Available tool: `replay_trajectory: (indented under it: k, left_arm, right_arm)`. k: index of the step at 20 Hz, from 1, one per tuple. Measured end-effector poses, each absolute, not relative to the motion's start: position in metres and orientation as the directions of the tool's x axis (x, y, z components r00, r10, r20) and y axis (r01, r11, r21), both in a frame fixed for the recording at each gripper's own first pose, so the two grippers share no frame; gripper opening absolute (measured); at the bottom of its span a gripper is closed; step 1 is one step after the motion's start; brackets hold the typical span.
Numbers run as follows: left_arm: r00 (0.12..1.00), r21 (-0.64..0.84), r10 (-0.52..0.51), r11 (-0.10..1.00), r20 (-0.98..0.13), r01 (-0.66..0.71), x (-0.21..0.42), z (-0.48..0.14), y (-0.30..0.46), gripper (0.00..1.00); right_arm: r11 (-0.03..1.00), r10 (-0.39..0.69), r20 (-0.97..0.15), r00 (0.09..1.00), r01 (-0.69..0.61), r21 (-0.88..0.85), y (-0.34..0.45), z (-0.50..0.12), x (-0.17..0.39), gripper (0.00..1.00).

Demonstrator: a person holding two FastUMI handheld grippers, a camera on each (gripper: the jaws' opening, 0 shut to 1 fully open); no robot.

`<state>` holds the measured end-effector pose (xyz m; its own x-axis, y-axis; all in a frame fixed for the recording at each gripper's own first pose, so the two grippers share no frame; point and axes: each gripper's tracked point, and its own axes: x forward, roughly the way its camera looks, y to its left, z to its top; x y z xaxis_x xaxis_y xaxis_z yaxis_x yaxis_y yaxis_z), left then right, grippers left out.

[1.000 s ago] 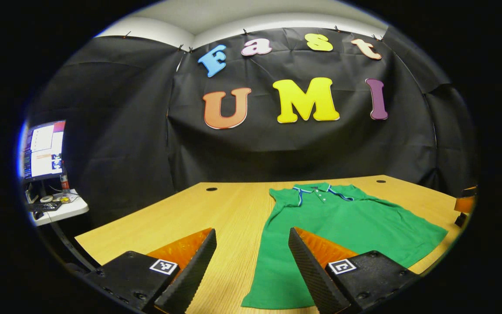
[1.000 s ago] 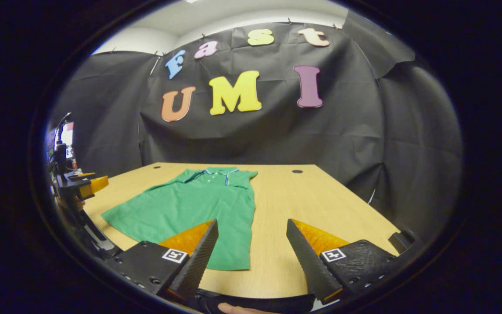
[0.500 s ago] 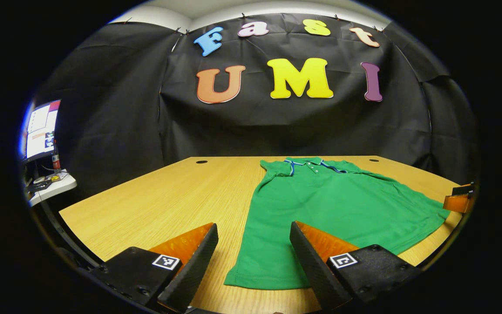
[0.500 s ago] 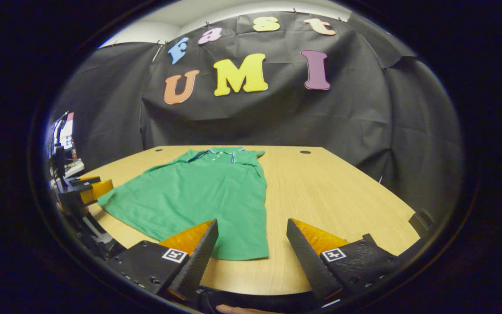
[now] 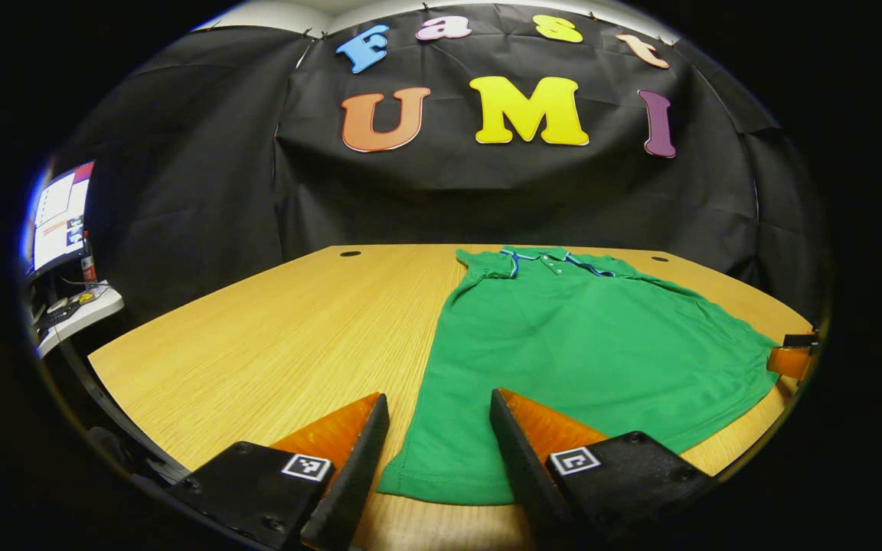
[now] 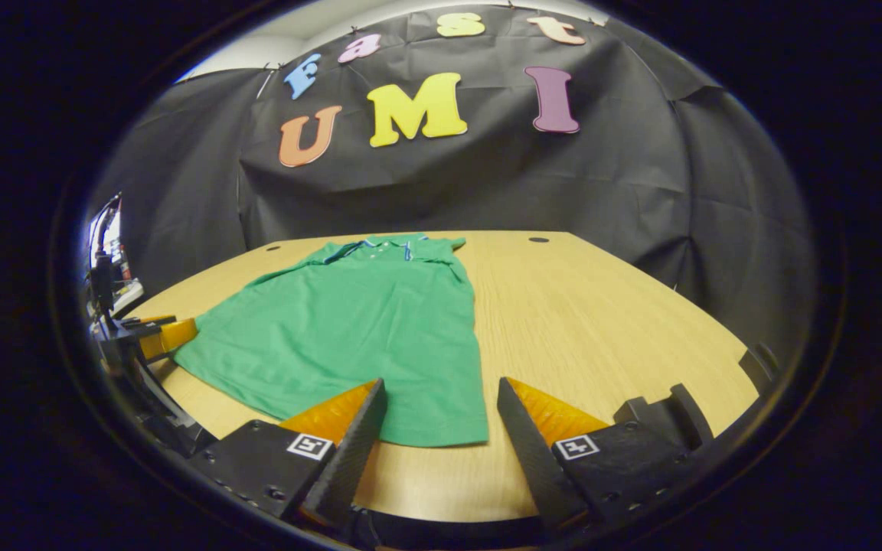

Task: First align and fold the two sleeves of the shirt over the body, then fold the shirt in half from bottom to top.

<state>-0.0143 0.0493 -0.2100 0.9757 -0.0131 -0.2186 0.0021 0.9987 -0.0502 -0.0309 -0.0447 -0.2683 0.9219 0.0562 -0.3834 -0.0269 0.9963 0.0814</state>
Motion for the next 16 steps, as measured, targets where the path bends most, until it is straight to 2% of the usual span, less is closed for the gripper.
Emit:
replay_trajectory:
  k: [1,2,3,4,5,6,7,8,12,16]
  left_arm:
    - [0.978,-0.048,-0.023,0.999,-0.208,0.014,-0.011,-0.207,0.046,0.83]
    - [0.974,-0.046,-0.032,0.999,-0.222,0.023,-0.010,-0.208,0.041,0.75]
    - [0.975,-0.042,-0.032,0.999,-0.219,0.023,-0.012,-0.208,0.041,0.63]
    - [0.975,-0.043,-0.042,0.999,-0.218,0.033,-0.010,-0.208,0.040,0.51]
    - [0.975,-0.045,-0.039,0.999,-0.217,0.030,-0.010,-0.208,0.040,0.43]
    - [0.975,-0.048,-0.036,0.998,-0.218,0.026,-0.009,-0.207,0.040,0.29]
    - [0.975,-0.054,-0.034,0.998,-0.219,0.022,-0.009,-0.207,0.039,0.23]
    - [0.975,-0.060,-0.035,0.998,-0.221,0.022,-0.009,-0.207,0.038,0.13]
    - [0.969,-0.099,-0.083,0.993,-0.233,0.061,-0.014,-0.201,0.032,0.07]
    - [0.975,-0.109,-0.073,0.993,-0.212,0.051,-0.016,-0.185,0.037,0.07]
  right_arm:
    - [0.995,0.060,-0.378,0.924,-0.027,0.091,-0.043,-0.269,-0.030,0.79]
    - [0.995,0.058,-0.375,0.925,-0.024,0.096,-0.043,-0.269,-0.030,0.72]
    - [0.994,0.063,-0.373,0.926,-0.025,0.107,-0.042,-0.270,-0.028,0.60]
    - [0.994,0.065,-0.379,0.923,-0.025,0.111,-0.040,-0.271,-0.028,0.54]
    - [0.992,0.082,-0.381,0.921,-0.038,0.122,-0.037,-0.270,-0.025,0.36]
    - [0.991,0.091,-0.393,0.915,-0.046,0.124,-0.033,-0.272,-0.024,0.29]
    - [0.991,0.092,-0.393,0.915,-0.046,0.124,-0.033,-0.270,-0.021,0.11]
    - [0.993,0.088,-0.400,0.912,-0.049,0.107,-0.032,-0.270,-0.020,0.05]
    - [0.995,0.079,-0.448,0.890,-0.044,0.089,-0.028,-0.267,-0.024,0.00]
    - [0.995,0.092,-0.410,0.908,-0.069,0.070,-0.027,-0.243,-0.030,0.00]
